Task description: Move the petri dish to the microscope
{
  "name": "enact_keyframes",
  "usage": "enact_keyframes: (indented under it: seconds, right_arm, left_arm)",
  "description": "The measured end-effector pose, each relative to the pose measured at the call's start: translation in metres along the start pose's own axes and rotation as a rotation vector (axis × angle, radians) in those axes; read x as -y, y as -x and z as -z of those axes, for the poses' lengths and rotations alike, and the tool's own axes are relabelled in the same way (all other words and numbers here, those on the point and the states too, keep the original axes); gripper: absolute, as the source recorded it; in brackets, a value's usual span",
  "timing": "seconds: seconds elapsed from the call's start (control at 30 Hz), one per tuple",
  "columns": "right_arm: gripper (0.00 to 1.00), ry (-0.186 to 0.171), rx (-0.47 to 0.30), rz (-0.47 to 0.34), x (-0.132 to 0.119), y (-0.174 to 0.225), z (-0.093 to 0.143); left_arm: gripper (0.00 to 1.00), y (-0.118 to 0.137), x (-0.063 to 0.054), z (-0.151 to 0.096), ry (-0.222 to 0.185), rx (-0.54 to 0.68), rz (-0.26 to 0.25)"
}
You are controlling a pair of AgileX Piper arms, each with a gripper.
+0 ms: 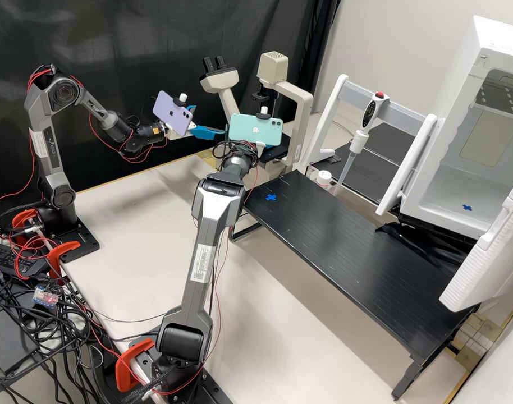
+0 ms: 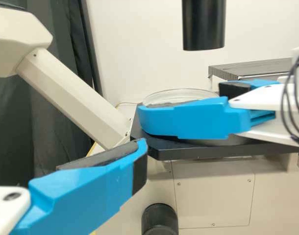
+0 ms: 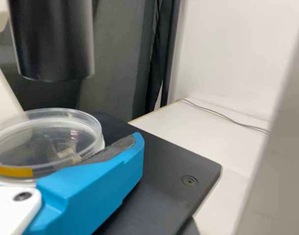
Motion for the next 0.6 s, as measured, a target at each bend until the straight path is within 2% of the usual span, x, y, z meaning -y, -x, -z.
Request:
enact_keyframes:
  seconds: [0.3,0.37,0.6]
  right_arm:
    - [1.0,-0.016,0.023,-0.011,-0.025,0.05,0.0]
    - [1.0,-0.035,0.02,-0.01,-0.029,0.068,0.003]
    - [1.0,0.019,-0.036,0.057,-0.026,0.13,0.006]
  left_arm:
    - [1.0,0.0,0.0,0.0,0.0,0.0,0.0]
    - [1.0,0.0,0.0,0.0,0.0,0.0,0.0]
    - [1.0,0.0,0.0,0.0,0.0,0.0,0.0]
